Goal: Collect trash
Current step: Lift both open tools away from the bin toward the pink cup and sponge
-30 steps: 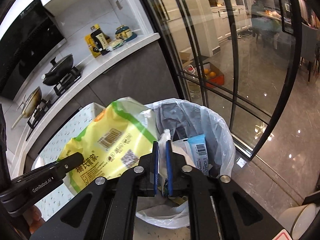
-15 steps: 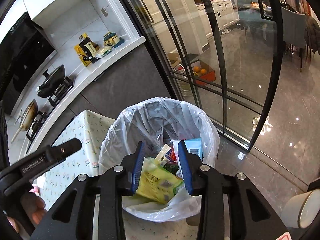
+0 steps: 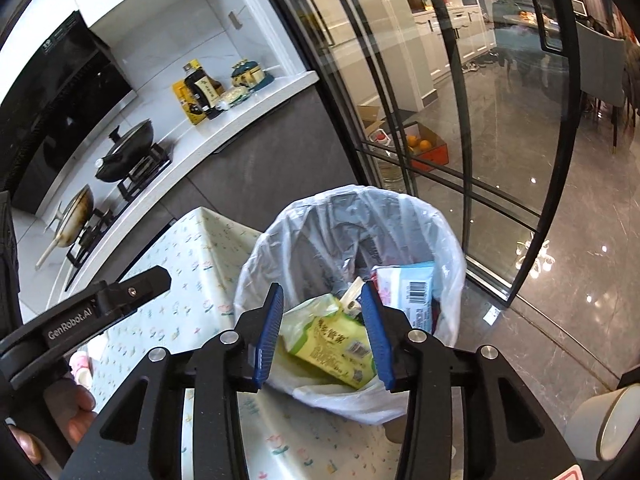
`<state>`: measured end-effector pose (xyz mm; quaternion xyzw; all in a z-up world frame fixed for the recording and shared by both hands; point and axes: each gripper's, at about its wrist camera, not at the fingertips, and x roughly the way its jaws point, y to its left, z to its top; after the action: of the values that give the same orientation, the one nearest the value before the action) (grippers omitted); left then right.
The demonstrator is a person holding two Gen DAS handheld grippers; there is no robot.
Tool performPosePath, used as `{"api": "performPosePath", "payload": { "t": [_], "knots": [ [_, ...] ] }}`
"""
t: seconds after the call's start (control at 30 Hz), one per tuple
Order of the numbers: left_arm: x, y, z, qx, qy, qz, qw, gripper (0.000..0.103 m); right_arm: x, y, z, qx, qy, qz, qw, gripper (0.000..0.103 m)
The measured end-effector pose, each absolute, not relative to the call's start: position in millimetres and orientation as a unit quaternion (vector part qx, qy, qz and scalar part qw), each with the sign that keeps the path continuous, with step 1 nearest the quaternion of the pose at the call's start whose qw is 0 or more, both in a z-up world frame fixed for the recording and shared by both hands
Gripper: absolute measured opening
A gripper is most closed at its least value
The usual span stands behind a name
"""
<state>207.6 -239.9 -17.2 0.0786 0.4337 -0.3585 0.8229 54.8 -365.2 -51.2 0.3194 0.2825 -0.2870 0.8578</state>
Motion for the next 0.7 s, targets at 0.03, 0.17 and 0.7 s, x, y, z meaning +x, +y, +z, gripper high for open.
{"api": "performPosePath", "payload": {
  "t": [0.03,0.17,0.7],
  "knots": [
    [208.2,-235.5,-16.5,0.075,0.434,-0.357,0.824,0.07,55.2,-361.5,-50.1,0.317,0.283,-0.285,0.859,0.041],
    [210.3,-217.9,-13.0,0.065,0.433,-0.35,0.828,0.071,59.1,-347.5,-45.0,0.31,0.284,-0.277,0.864,0.041],
    [223.2,-144.6,-9.3,0.033,0.436,-0.314,0.843,0.072,81.2,-280.3,-24.1,0.278,0.292,-0.238,0.884,0.045]
  ]
}}
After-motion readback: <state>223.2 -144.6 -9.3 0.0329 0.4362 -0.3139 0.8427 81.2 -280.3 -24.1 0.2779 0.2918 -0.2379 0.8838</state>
